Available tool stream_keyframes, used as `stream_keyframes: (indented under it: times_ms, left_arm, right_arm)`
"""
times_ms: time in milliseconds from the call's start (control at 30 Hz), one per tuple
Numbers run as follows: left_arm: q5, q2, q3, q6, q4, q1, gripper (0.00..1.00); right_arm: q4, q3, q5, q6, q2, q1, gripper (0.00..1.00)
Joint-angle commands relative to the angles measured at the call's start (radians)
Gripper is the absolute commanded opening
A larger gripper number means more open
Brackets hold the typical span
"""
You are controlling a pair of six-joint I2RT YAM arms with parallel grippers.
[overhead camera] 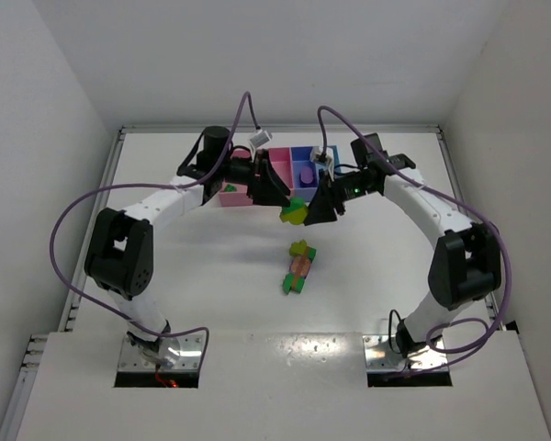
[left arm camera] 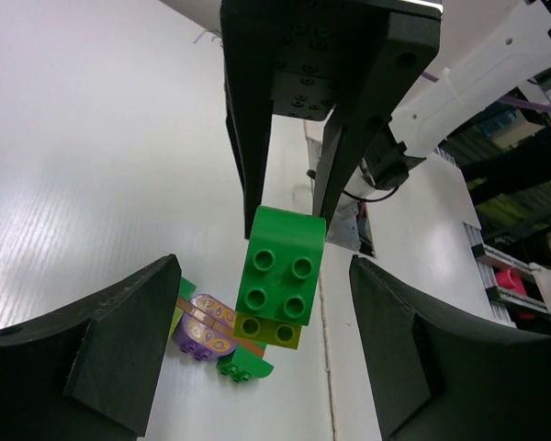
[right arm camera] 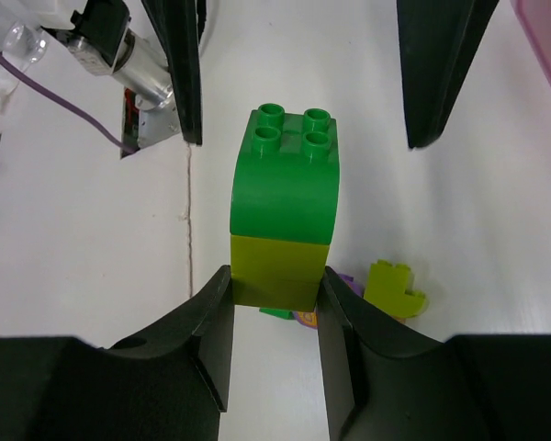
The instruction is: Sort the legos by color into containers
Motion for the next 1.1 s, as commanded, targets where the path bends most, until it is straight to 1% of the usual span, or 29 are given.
stream_keyframes:
  times_ms: [0,100,133,200,233,333,367,400,433,500,533,600,667,700,733,800,833,933,1000,1033,1067]
  left_arm:
    - [0.065,-0.010,0.038,-0.002,0.053,-0.019,0.80]
    - [0.065,-0.010,0.029,-0.002,0.053,-0.019,0.80]
    - [0.065,-0.010,0.029,-0.002,0.053,-0.019,0.77]
    - [0.074,-0.010,0.029,0.007,0.053,-0.019,0.68]
    - [0.074,-0.010,0.029,0.007,0.053,-0.019,0.60]
    - [0.074,-0.010,0.029,0.007,0.063,-0.019,0.49]
    - [0.074,-0.010,0.029,0.007,0.063,-0.019,0.41]
    - [0.074,-0.010,0.029,0.007,0.063,-0.019,0.37]
    - [0.074,-0.010,0.029,0.007,0.063,-0.019,0.29]
    - [0.065,-0.010,0.029,0.007,0.072,-0.019,0.24]
    - [0.045,-0.020,0.029,0.007,0.072,-0.019,0.22]
    - [0.030,-0.021,0.029,-0.021,0.136,0.005,0.20]
    - [0.014,-0.021,0.029,-0.097,0.199,0.045,0.19]
    - [0.000,-0.021,0.029,-0.130,0.286,0.062,0.19]
    - [-0.021,-0.021,0.029,-0.197,0.328,0.094,0.18]
    - [-0.032,-0.010,0.029,-0.256,0.425,0.128,0.18]
    - [-0.049,-0.010,0.029,-0.288,0.440,0.158,0.18]
    - [-0.087,-0.001,0.029,-0.289,0.428,0.195,0.15]
    - [-0.168,-0.001,0.029,-0.171,0.313,0.226,0.15]
    - [-0.194,-0.010,0.029,-0.060,0.215,0.226,0.14]
    - [-0.223,-0.010,0.029,0.007,0.143,0.237,0.14]
  right_arm:
    - [0.012,0.056,-0.061,-0.045,-0.006,0.009,0.00]
    - [0.012,0.079,-0.070,-0.045,0.003,0.018,0.00]
    - [0.012,0.079,-0.070,-0.045,0.003,0.018,0.00]
    - [0.012,0.079,-0.070,-0.045,0.012,0.018,0.00]
    - [0.012,0.079,-0.079,-0.045,0.012,0.018,0.00]
    - [0.012,0.079,-0.079,-0.045,0.012,0.018,0.00]
    - [0.012,0.079,-0.079,-0.036,0.012,0.018,0.00]
    - [0.012,0.079,-0.079,-0.036,0.012,0.018,0.00]
    - [0.012,0.070,-0.079,-0.036,0.012,0.018,0.00]
    - [0.012,0.070,-0.079,-0.036,0.012,0.018,0.00]
    - [0.012,0.061,-0.079,-0.036,0.012,0.018,0.00]
    - [0.012,0.050,-0.079,-0.036,0.012,0.018,0.00]
    - [0.012,0.025,-0.079,-0.046,0.001,0.018,0.00]
    - [0.012,0.025,-0.079,-0.047,0.001,0.018,0.00]
    - [0.012,0.015,-0.079,-0.056,-0.008,0.018,0.00]
    - [0.002,0.005,-0.070,-0.056,-0.008,0.018,0.00]
    - [0.002,0.005,-0.070,-0.056,-0.008,0.018,0.00]
    - [0.002,-0.004,-0.061,-0.065,-0.017,0.018,0.00]
    - [0.002,-0.004,-0.061,-0.065,-0.017,0.018,0.00]
    - [0.002,-0.004,-0.050,-0.065,-0.017,0.018,0.00]
    - [0.002,-0.004,-0.050,-0.065,-0.017,0.018,0.00]
